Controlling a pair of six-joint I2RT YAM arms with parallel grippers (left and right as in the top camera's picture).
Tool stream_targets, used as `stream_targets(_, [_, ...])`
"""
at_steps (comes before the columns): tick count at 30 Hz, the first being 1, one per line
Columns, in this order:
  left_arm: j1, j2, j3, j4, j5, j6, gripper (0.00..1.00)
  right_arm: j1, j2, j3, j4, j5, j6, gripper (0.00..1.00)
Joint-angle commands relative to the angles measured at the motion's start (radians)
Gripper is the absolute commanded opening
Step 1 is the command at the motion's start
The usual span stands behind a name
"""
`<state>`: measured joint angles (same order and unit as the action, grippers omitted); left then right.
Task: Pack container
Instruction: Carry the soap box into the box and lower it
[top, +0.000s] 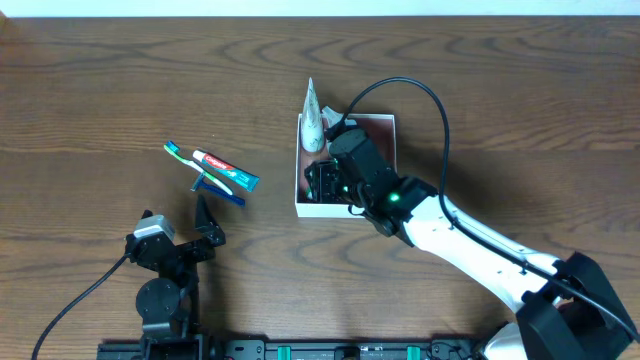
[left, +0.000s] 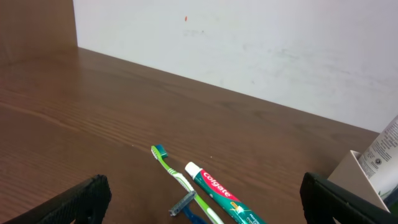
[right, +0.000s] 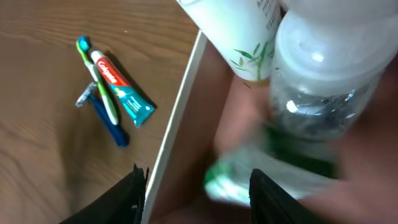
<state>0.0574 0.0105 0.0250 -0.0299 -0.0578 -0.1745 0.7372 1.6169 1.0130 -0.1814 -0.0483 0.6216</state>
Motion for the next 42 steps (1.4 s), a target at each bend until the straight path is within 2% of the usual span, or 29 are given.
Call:
stream_targets(1, [0.004, -0.005, -0.021, -0.037, -0.009, 0.021, 0.98, 0.01, 0.006, 0.007, 0.002, 0.036, 0.015, 0.51])
stream_targets(17, [0.004, -0.005, -0.021, -0.037, -0.009, 0.021, 0.98, 0.01, 0.005, 0.007, -0.019, 0.037, 0.021, 0.52])
stream_targets(29, [0.004, -0.005, -0.021, -0.037, -0.009, 0.021, 0.98, 0.01, -0.001, 0.007, -0.109, 0.128, -0.097, 0.54])
stream_targets(34, [0.004, -0.005, -0.021, -0.037, -0.009, 0.021, 0.98, 0.01, -0.003, 0.007, -0.158, 0.224, -0.218, 0.57])
stream_targets(39, [0.004, -0.005, -0.021, -0.037, -0.009, 0.021, 0.98, 0.006, -0.002, 0.007, -0.212, 0.311, -0.219, 0.62])
stream_targets(42, [0.004, -0.005, -0.021, -0.037, -0.009, 0.021, 0.98, 0.001, 0.002, 0.007, -0.211, 0.311, -0.219, 0.69])
